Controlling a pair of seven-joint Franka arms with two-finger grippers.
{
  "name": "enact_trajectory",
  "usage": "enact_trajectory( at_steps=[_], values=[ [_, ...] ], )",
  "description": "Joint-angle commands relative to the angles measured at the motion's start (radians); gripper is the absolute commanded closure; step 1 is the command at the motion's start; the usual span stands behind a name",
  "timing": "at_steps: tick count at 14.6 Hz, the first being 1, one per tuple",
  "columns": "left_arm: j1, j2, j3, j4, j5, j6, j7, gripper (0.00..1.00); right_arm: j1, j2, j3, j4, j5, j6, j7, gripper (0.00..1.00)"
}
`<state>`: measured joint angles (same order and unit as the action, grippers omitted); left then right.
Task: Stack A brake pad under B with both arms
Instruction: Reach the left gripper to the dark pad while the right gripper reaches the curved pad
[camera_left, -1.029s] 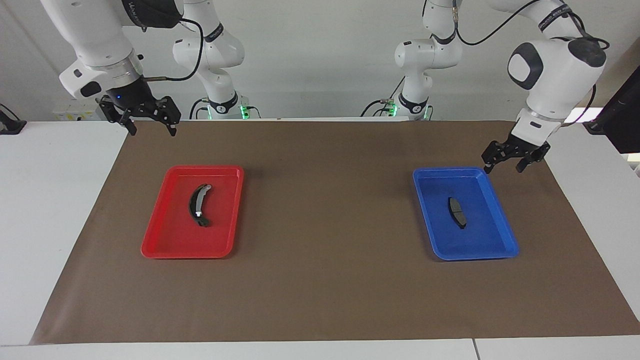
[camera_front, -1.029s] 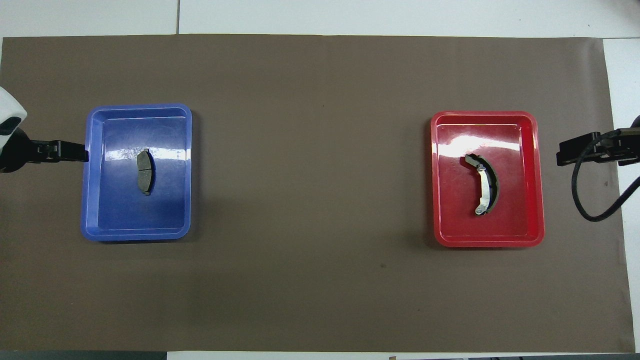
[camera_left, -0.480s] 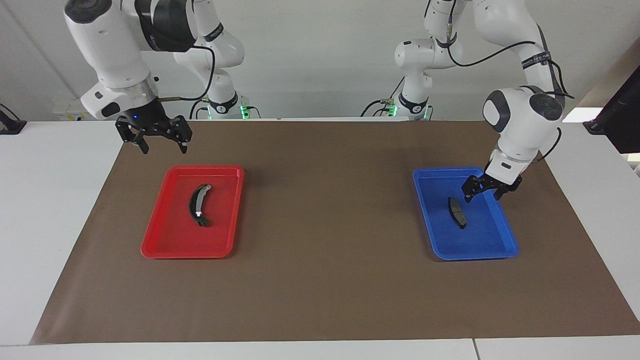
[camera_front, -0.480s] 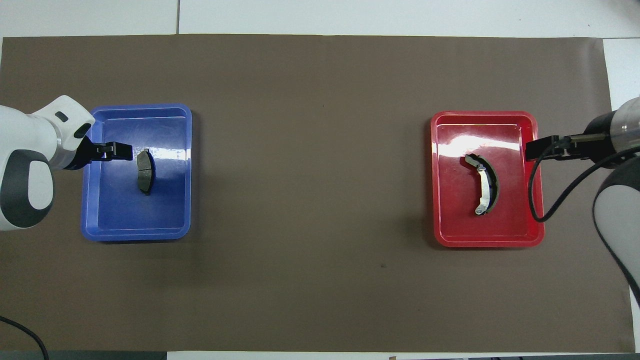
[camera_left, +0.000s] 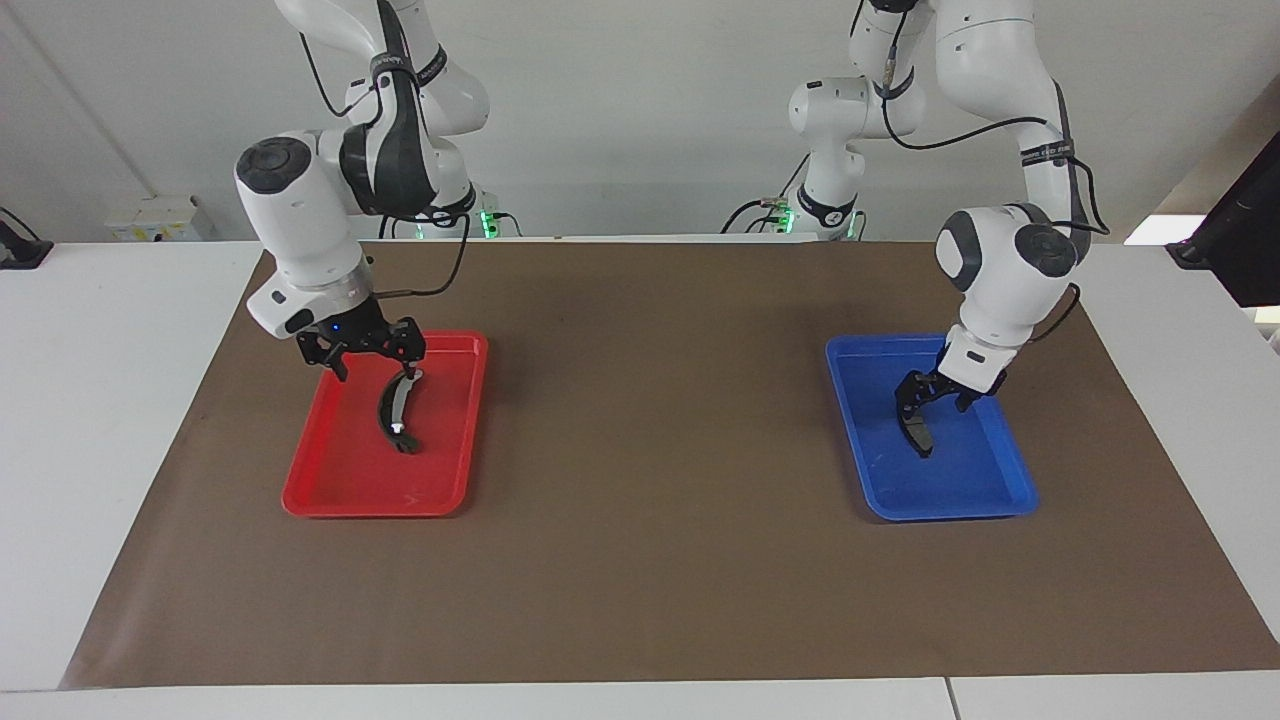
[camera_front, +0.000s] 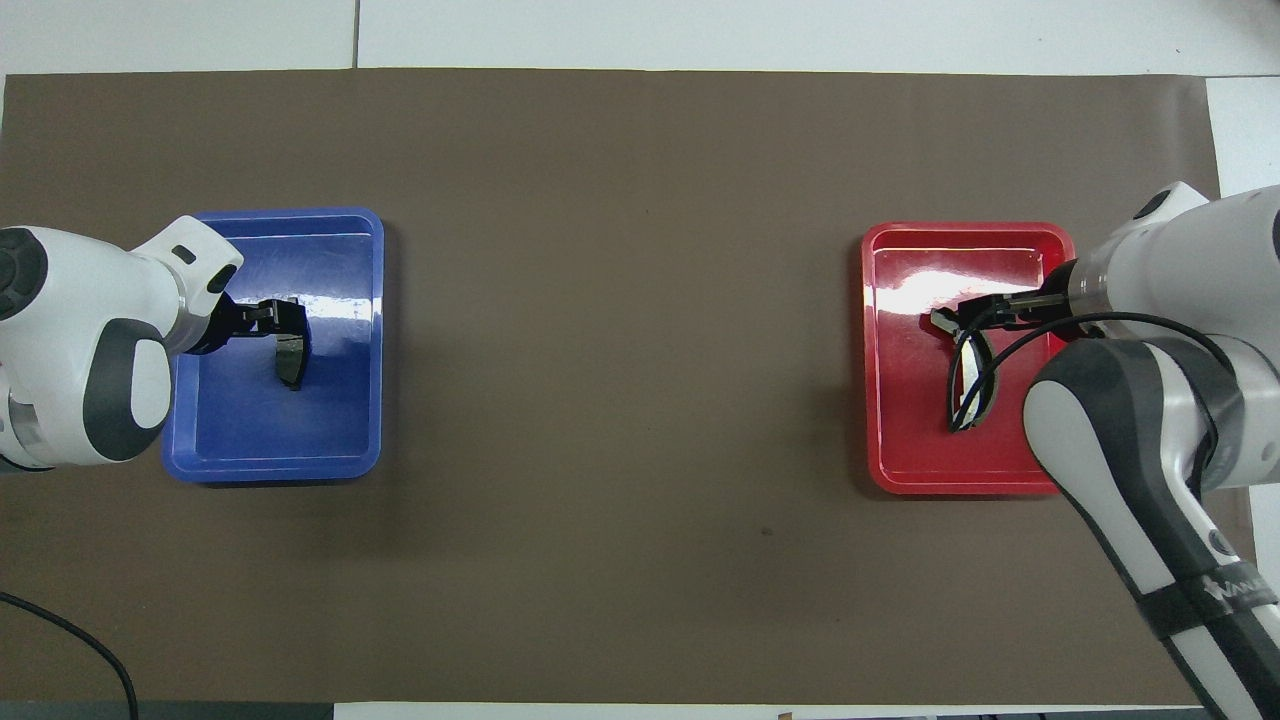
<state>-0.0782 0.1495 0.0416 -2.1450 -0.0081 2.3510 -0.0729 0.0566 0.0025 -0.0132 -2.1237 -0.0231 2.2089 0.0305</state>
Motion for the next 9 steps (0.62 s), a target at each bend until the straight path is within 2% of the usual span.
enact_trajectory(
  at_steps=[1, 3, 5, 7, 9],
  values=[
    [-0.011, 0.014, 0.009, -0.045, 0.019, 0.075, -0.024, 0.02, -0.011, 0.008, 0.004, -0.099, 0.012, 0.122, -0.046, 0.01],
    [-0.009, 0.044, 0.009, -0.05, 0.019, 0.109, -0.024, 0.02, -0.023, 0.043, 0.002, -0.142, 0.012, 0.216, -0.089, 0.01],
    [-0.009, 0.053, 0.009, -0.05, 0.019, 0.122, -0.024, 0.03, -0.037, 0.076, 0.004, -0.153, 0.012, 0.251, -0.095, 0.01],
    [-0.009, 0.065, 0.009, -0.05, 0.019, 0.129, -0.025, 0.06, -0.04, 0.094, 0.002, -0.162, 0.012, 0.278, -0.113, 0.01],
    [-0.009, 0.065, 0.009, -0.05, 0.019, 0.122, -0.025, 0.14, -0.067, 0.138, 0.004, -0.163, 0.012, 0.301, -0.177, 0.01]
  ],
)
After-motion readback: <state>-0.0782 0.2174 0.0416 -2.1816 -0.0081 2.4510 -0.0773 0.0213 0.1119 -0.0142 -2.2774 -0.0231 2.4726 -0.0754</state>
